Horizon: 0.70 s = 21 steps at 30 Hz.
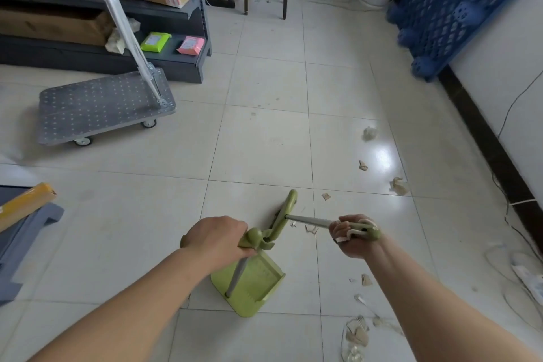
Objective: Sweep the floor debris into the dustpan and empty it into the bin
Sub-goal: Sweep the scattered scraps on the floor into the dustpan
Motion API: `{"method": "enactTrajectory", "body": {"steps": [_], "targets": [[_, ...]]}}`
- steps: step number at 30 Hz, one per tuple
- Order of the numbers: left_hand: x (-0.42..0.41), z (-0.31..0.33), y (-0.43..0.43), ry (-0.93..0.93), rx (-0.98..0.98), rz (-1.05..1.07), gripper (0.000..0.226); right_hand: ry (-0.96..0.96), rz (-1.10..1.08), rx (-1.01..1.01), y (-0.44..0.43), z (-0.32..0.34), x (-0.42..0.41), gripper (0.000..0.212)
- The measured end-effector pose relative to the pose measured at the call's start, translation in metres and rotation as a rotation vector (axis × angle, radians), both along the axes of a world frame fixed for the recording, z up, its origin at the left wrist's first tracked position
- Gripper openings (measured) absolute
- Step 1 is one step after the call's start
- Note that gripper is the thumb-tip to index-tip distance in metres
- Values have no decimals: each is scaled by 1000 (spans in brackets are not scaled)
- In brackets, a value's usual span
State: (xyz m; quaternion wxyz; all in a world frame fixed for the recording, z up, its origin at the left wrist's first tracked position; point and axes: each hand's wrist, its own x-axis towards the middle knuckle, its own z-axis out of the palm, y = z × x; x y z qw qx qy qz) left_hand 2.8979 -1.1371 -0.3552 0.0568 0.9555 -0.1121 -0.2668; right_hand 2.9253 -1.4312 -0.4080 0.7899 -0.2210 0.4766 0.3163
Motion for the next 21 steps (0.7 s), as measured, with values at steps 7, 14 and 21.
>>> {"method": "enactTrajectory", "body": {"steps": [7, 14, 21], "targets": [[9, -2, -16, 8, -22, -80, 38, 83, -159, 5, -61, 14, -41, 30], [18, 0, -46, 23, -54, -152, 34, 164, -277, -89, -102, 23, -71, 33], [26, 1, -73, 8, -79, -183, 37, 187, -312, -181, -121, 28, -76, 25]]}}
